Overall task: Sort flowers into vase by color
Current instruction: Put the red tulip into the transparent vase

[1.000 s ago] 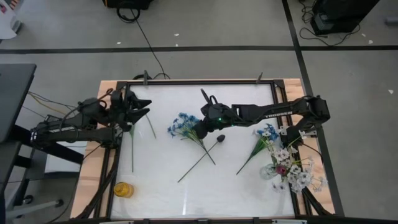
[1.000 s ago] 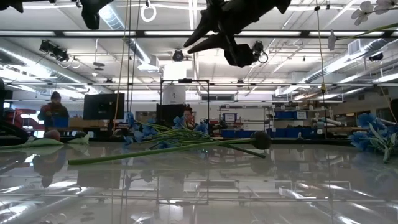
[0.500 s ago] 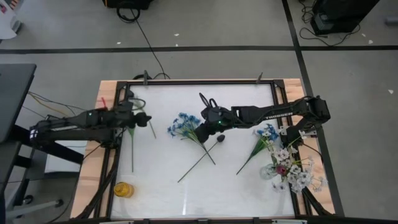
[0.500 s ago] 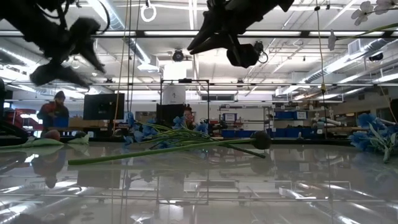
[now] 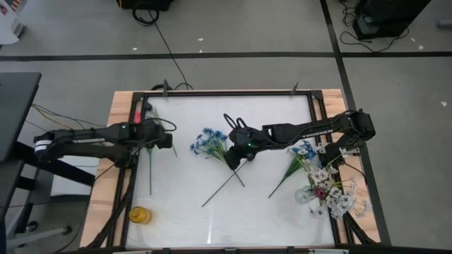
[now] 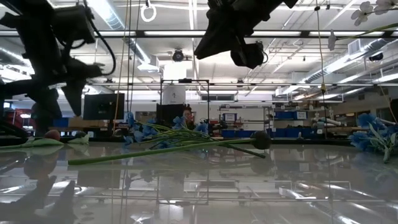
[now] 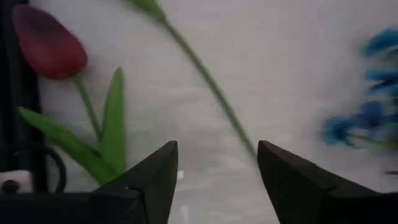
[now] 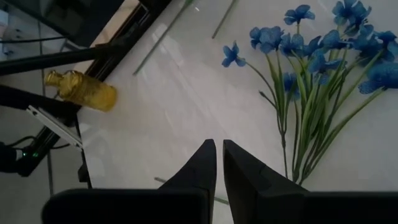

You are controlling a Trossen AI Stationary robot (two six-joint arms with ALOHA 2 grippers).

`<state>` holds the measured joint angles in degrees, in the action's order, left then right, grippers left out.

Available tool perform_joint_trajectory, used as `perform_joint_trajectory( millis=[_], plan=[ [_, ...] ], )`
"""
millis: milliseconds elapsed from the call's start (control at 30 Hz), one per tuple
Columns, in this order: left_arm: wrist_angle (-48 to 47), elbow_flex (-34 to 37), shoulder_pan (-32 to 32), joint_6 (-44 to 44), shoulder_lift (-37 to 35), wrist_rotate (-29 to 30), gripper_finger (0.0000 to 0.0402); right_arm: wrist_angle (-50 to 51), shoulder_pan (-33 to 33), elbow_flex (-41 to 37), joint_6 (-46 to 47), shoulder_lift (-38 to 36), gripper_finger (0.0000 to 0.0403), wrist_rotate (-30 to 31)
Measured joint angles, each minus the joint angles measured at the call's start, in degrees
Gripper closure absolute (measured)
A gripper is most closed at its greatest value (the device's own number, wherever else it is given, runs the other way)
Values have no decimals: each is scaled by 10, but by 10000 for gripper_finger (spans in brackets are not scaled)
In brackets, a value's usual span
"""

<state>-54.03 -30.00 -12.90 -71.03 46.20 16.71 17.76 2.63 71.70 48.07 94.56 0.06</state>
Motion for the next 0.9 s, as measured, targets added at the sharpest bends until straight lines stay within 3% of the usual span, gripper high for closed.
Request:
perform_joint_trajectory(
  millis=[200, 433, 900],
  plan=[
    [-17, 0, -80, 68, 79, -23, 215, 1, 0, 0, -7, 0, 364, -8],
    [-52, 1, -184, 140, 159, -23, 218, 12, 3, 0, -15, 0, 364, -12],
    [10, 1, -295, 252, 229, -14, 220, 30, 29, 0, -13, 0, 364, 9]
  ],
)
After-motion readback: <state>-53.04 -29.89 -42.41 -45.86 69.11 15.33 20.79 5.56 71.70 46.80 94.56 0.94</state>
